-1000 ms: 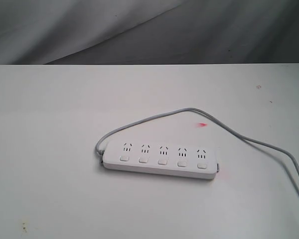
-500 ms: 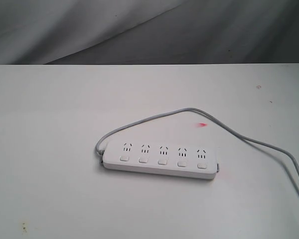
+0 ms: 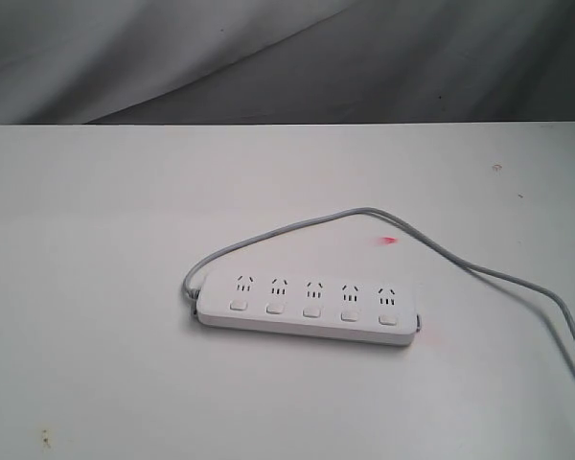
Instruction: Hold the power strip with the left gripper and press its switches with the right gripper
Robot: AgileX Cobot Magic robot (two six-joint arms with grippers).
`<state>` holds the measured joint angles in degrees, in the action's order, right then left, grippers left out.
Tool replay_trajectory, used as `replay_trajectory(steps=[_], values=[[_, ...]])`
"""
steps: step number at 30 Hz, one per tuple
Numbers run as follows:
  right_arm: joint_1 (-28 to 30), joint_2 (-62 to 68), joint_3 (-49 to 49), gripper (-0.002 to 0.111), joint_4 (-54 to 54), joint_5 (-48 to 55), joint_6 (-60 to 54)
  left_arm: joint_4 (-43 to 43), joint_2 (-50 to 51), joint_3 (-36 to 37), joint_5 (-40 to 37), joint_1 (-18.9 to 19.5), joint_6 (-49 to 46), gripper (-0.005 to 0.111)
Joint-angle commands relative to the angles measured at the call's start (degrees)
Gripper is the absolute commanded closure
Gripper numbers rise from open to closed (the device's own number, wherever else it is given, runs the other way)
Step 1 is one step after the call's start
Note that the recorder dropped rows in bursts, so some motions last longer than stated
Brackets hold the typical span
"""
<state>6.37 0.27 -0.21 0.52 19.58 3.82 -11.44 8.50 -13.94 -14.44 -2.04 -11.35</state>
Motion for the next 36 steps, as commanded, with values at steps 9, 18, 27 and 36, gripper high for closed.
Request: replay_trajectory(steps=[9, 18, 27, 36], values=[[0.47, -0.27, 0.21, 0.106, -0.13, -0.56, -0.29, -22.78, 32.18, -27.12, -4.32, 0.88, -23.22, 0.107], [0.47, -0.27, 0.21, 0.106, -0.13, -0.56, -0.29, -37.79, 40.16, -36.42, -12.72, 0.88, -56.89, 0.107], [0.47, -0.27, 0.21, 0.106, -0.13, -0.56, -0.29, -57.01, 47.45, -36.42, -27.69, 13.96, -78.43, 0.107], [0.47, -0.27, 0.21, 0.106, -0.13, -0.56, -0.29, -64.19, 62.3, -36.42, -55.52, 28.95, -92.92, 0.107]])
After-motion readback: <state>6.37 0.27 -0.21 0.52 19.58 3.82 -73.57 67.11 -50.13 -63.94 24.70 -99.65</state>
